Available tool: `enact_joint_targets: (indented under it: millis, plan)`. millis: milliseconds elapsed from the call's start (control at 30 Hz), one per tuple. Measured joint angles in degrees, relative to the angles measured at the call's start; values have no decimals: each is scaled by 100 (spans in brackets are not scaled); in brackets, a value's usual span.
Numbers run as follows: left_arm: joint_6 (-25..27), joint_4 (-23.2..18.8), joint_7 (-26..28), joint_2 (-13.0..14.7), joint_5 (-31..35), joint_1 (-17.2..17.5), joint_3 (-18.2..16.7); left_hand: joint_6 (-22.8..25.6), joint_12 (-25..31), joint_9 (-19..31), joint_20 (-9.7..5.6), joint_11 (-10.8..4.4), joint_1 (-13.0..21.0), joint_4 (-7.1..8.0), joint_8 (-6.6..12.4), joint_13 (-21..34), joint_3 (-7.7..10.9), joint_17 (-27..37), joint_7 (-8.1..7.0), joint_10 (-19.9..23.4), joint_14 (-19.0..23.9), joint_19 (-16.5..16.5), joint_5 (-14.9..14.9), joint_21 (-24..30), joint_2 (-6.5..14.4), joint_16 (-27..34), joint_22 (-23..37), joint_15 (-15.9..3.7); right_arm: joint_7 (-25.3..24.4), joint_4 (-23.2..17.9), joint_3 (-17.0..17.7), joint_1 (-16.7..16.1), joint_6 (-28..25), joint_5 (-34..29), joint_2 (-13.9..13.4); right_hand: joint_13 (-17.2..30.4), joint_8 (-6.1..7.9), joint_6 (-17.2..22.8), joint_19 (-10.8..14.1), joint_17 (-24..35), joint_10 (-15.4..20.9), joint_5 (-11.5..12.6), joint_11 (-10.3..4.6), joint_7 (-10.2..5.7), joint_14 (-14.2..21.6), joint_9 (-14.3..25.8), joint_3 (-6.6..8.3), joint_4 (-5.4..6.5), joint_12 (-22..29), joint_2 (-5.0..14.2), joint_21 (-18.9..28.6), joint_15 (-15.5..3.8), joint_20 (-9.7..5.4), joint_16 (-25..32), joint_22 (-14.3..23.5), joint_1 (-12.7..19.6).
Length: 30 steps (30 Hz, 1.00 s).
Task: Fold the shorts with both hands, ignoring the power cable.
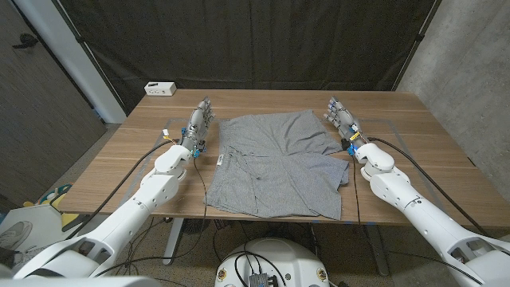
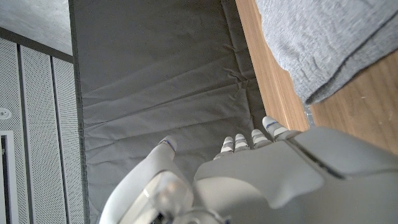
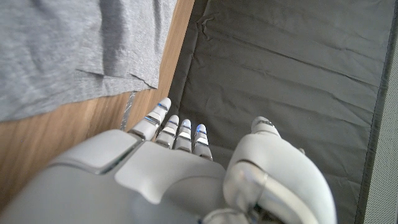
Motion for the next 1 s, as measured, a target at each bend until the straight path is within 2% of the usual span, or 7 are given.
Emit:
enact_joint_targets:
  millis: [100,233,433,700,767,833,1000]
  plan:
    - [-47,42,3,-21,46,-17,13,0,0,0,0,0,18,-18,0,0,20,0,0,0,0,0,0,0,18,21,0,0,-8,8,-3,-11,-5,-11,-11,0,0,31,0,0,0,4,0,-31,0,0,0,0,0,28,0,0,0,0,4,32]
    - [-93,85,65,-35,162,-43,55,-25,2,0,0,-33,72,-78,38,0,33,0,-24,-29,0,0,0,0,35,21,0,0,-49,1,-3,-26,-13,-57,-48,-1,21,84,0,0,2,4,-2,-59,0,0,33,-33,0,-26,0,0,0,0,-11,86]
    - [-113,-40,425,81,656,-56,166,-23,35,-1,14,-52,184,-144,44,0,53,0,-68,-9,1,16,0,0,76,21,-17,0,-156,-161,-8,-75,-80,-213,-201,-1,21,123,30,-1,62,-30,-1,-83,61,0,58,-104,0,-52,0,-1,31,0,-13,152]
    - [66,-470,884,333,1288,-17,315,-8,96,-1,54,-115,274,-258,94,-3,34,-1,-114,-5,1,56,-68,0,42,21,-16,0,-359,-478,-33,-163,-250,-600,-488,-1,21,123,186,-1,134,-73,-11,-83,165,-1,96,-229,0,-141,43,103,249,0,4,309]
    - [136,-606,1031,400,1482,10,340,-8,99,-1,63,-122,304,-285,106,-8,32,-1,-114,66,1,65,-68,-3,12,21,-16,0,-435,-681,-52,-218,-301,-737,-660,-1,21,144,256,-1,198,-110,-6,-62,187,-1,116,-250,24,-137,60,124,234,0,4,316]
    - [217,-705,1200,445,1709,34,358,-8,119,-1,85,-123,350,-348,106,-17,27,-1,-114,164,1,87,-118,-23,-34,43,-6,0,-476,-748,-57,-236,-328,-821,-714,-1,21,186,288,-1,221,-119,15,-64,219,-1,119,-292,40,-167,84,110,229,0,3,346]
    - [418,-1096,1555,620,2222,146,405,150,122,-2,194,-154,464,-484,150,-1,10,-1,-206,407,70,170,-194,-45,-98,64,0,0,-658,-1102,-63,-341,-466,-1184,-1003,-2,21,226,296,-1,284,-153,17,-41,226,-1,135,-312,40,-205,89,103,236,0,3,384]
